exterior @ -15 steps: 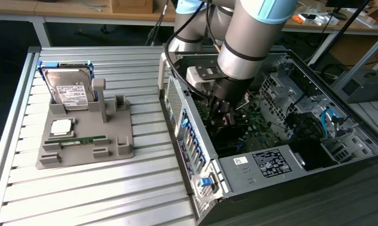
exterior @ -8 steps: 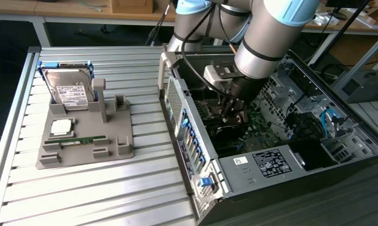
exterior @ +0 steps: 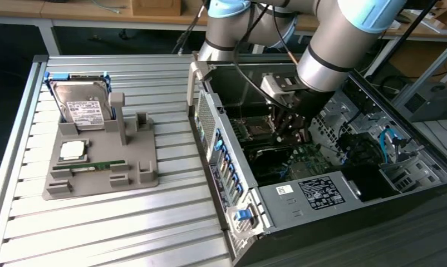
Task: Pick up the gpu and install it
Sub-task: 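Press down on the gpu until it lock into place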
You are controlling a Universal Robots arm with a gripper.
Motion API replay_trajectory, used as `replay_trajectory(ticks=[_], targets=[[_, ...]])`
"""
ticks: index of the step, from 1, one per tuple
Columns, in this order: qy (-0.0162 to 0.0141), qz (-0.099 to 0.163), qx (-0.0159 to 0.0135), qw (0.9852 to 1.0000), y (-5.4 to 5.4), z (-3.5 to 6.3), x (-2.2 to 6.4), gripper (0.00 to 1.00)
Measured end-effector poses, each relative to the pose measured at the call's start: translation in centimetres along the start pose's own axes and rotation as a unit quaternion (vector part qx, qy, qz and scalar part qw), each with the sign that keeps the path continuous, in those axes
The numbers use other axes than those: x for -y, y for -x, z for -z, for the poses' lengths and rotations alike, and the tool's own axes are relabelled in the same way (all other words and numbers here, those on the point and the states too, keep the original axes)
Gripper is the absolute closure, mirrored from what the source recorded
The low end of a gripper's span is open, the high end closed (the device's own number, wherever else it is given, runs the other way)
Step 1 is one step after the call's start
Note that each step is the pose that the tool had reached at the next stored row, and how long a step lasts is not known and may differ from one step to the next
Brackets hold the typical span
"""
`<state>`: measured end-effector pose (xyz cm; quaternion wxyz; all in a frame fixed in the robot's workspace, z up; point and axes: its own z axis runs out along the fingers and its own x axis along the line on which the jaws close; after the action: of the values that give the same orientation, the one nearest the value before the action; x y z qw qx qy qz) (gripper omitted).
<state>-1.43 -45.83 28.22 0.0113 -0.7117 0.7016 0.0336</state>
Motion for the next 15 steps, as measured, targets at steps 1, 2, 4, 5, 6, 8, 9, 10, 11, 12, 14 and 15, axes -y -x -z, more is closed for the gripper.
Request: replay_trajectory(ticks=[1, 2, 4, 5, 6, 8, 9, 10, 11, 12, 14, 15], targets=[[0.0004, 0.000, 0.0002, 1.0000, 0.0, 0.01, 0.19, 0.90], [0.0009, 0.000, 0.0005, 1.0000, 0.0, 0.02, 0.47, 0.90], [0.0024, 0.000, 0.0013, 1.0000, 0.0, 0.05, 1.09, 0.90], [0.0032, 0.000, 0.0020, 1.0000, 0.0, 0.06, 1.44, 0.90], [0.0037, 0.000, 0.0028, 1.0000, 0.0, 0.07, 1.68, 0.90], [0.0046, 0.000, 0.0048, 1.0000, 0.0, 0.08, 2.17, 0.90], [0.0051, 0.000, 0.0059, 1.0000, 0.0, 0.09, 2.45, 0.90], [0.0057, 0.000, 0.0069, 1.0000, 0.0, 0.09, 2.79, 0.90], [0.0060, 0.000, 0.0078, 1.0000, 0.0, 0.11, 3.04, 0.90], [0.0063, 0.000, 0.0088, 0.9999, -0.1, 0.11, 3.28, 0.90], [0.0068, 0.000, 0.0100, 0.9999, -0.1, 0.13, 3.70, 0.90], [0.0070, 0.000, 0.0106, 0.9999, -0.1, 0.13, 3.90, 0.90]])
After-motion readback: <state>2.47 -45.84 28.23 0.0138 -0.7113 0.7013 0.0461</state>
